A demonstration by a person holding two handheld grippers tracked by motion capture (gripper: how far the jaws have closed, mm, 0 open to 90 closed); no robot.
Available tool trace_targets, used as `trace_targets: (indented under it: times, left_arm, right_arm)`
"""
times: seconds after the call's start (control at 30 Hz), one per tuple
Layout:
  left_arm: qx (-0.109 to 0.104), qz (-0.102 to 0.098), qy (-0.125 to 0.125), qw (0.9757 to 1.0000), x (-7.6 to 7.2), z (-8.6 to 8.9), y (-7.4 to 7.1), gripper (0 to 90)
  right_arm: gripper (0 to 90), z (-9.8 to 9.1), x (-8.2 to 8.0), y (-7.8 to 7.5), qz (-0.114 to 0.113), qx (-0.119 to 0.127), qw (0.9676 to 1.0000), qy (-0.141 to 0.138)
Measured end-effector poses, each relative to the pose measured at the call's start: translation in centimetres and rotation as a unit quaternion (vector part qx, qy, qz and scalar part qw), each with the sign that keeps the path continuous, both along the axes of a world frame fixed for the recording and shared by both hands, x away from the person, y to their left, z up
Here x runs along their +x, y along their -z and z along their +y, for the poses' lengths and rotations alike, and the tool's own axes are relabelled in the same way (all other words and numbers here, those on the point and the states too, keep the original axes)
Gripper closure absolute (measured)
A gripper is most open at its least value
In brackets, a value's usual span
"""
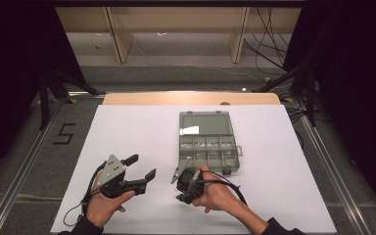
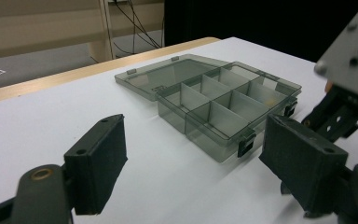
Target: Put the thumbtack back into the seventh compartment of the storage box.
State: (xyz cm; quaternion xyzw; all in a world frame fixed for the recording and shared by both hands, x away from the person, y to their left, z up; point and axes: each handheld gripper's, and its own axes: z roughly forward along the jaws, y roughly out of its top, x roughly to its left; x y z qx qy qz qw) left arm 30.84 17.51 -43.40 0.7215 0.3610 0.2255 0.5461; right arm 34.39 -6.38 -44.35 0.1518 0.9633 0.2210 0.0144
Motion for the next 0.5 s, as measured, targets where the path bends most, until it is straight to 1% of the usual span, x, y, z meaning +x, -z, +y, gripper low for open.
trace_targets:
  times: [0.13,0.17,0.23,0.37,0.5]
  left_arm:
    - [-0.002,0.001,-0.003,1.0000,0.0,0.1,0.0,21.3]
    - [-0.006,-0.002,-0.001,1.0000,0.0,0.1,0.0,21.2]
    - [-0.003,0.000,-0.003,1.0000,-0.1,0.0,-0.1,21.3]
    - [-0.007,-0.002,-0.001,1.0000,0.0,0.0,0.0,21.2]
    - [-0.007,-0.002,-0.001,1.0000,0.0,0.0,0.0,21.2]
  right_arm:
    - [70.3,-1.4,0.6,-1.2,-0.006,0.017,0.9998,0.013]
    - [70.3,-1.8,0.7,-1.6,-0.007,0.022,0.9996,0.018]
    - [70.3,-2.6,1.1,-2.3,-0.008,0.030,0.9992,0.024]
    - [70.3,-4.2,1.6,-3.6,-0.013,0.040,0.9984,0.037]
    - [70.3,-6.0,2.3,-4.9,-0.024,0.047,0.9972,0.052]
